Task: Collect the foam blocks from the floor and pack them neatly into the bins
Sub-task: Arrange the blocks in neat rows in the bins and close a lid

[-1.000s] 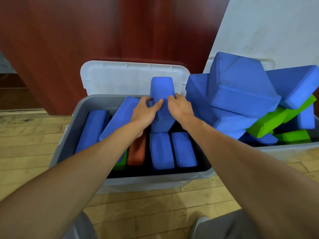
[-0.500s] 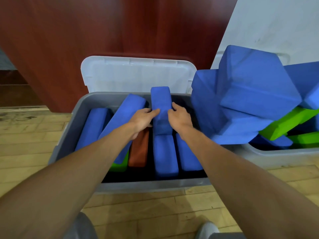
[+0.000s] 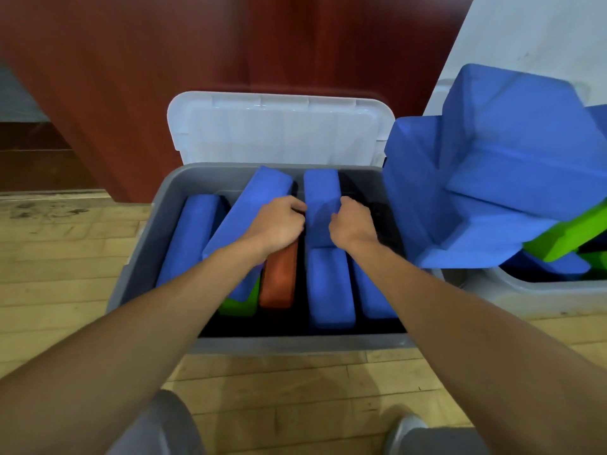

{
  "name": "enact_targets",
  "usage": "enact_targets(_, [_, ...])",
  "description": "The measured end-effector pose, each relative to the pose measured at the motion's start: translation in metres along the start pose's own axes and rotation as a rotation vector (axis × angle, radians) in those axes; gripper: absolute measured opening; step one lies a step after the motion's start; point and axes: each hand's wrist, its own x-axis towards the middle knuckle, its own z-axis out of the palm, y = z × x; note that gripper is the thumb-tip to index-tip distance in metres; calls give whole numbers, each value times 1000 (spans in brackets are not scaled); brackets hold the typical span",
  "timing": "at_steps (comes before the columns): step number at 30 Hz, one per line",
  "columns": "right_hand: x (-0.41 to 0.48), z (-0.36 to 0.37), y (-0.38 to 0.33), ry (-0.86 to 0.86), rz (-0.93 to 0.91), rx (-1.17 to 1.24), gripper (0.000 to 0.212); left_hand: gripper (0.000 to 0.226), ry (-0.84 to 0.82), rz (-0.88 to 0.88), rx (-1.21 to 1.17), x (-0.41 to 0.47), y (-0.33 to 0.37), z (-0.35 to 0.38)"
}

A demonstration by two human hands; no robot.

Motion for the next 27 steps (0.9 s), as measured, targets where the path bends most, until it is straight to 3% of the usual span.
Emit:
enact_targets(2, [-12,1,-4,146,-128,-137,37,24,105,112,-85,-18,-2,-31])
enact_targets(4, [-21,3,-12,213,-279,-172,37,20,189,239,132,-29,-14,-57])
enact_targets(5, [-25,4,-19,175,-316,-141,33,37,153,240,287,-34,-23,-66])
enact_targets(7, [-33,11,-31,49,-339,-94,29,80,33,70,471,-43,-45,-70])
enact_targets(9, [-38,20,-35,-75,-325,-127,28,96,10,-82,408,-52,-61,-64])
enact_targets(19, [-43,38,-25,-293,-239,-250,27,87,418,79,272,-69,-51,-109])
enact_targets(24, [-39,59,-29,-354,-141,-188,29,78,357,-57,547,-55,-50,-138])
enact_targets(27, [-35,72,-34,-428,-71,-179,21,78,389,-82,531,-50,-61,-137])
